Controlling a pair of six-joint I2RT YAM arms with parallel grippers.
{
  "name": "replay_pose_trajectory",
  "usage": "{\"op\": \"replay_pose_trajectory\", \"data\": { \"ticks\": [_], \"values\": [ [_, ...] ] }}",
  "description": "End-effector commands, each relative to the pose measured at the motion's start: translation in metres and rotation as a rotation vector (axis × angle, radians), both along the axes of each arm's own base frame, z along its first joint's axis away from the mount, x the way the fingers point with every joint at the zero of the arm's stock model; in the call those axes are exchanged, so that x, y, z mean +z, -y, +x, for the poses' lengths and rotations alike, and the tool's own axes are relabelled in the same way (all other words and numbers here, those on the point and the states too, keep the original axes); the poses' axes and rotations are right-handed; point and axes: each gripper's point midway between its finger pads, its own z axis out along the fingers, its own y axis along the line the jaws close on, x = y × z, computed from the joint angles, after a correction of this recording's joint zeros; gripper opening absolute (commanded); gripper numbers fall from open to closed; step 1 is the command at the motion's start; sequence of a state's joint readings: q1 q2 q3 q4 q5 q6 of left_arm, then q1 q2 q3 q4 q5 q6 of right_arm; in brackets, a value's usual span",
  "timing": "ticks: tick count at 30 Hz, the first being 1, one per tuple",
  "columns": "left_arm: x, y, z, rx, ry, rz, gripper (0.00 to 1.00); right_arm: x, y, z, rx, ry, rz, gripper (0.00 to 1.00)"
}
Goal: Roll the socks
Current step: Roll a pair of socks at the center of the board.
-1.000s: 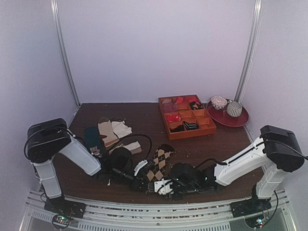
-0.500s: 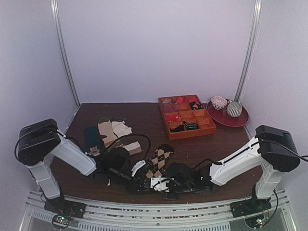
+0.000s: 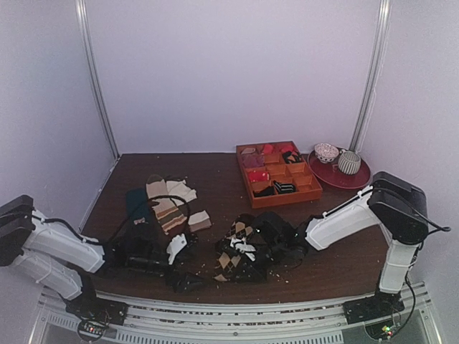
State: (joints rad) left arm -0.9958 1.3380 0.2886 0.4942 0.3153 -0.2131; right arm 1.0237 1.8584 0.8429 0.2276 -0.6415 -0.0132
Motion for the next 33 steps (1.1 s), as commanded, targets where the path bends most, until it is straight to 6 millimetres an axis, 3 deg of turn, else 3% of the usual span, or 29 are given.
{"op": "replay_pose_trajectory", "data": {
  "ticks": [1, 8, 10, 17, 26, 33],
  "values": [
    [0.075, 0.002, 0.019, 0.05, 0.333, -0.255, 0.98, -0.053, 0.063, -0.048, -0.06, -0.488, -0.285, 0.04],
    [0.065, 0.028, 0.012, -0.109, 0.404, -0.237, 0.95, -0.053, 0.07, -0.027, -0.188, -0.678, -0.291, 0.04],
    [0.048, 0.041, 0.011, -0.161, 0.363, -0.205, 0.9, -0.057, 0.07, -0.025, -0.198, -0.707, -0.308, 0.04],
    [0.027, 0.072, -0.009, -0.322, 0.25, -0.217, 0.81, -0.067, 0.077, -0.016, -0.235, -0.742, -0.362, 0.04],
    [-0.019, 0.084, -0.018, -0.378, 0.109, -0.108, 0.59, -0.069, 0.076, -0.011, -0.258, -0.747, -0.342, 0.04],
    [-0.041, 0.087, -0.01, -0.336, 0.057, -0.047, 0.56, -0.067, 0.076, -0.011, -0.259, -0.751, -0.333, 0.04]
  ]
}}
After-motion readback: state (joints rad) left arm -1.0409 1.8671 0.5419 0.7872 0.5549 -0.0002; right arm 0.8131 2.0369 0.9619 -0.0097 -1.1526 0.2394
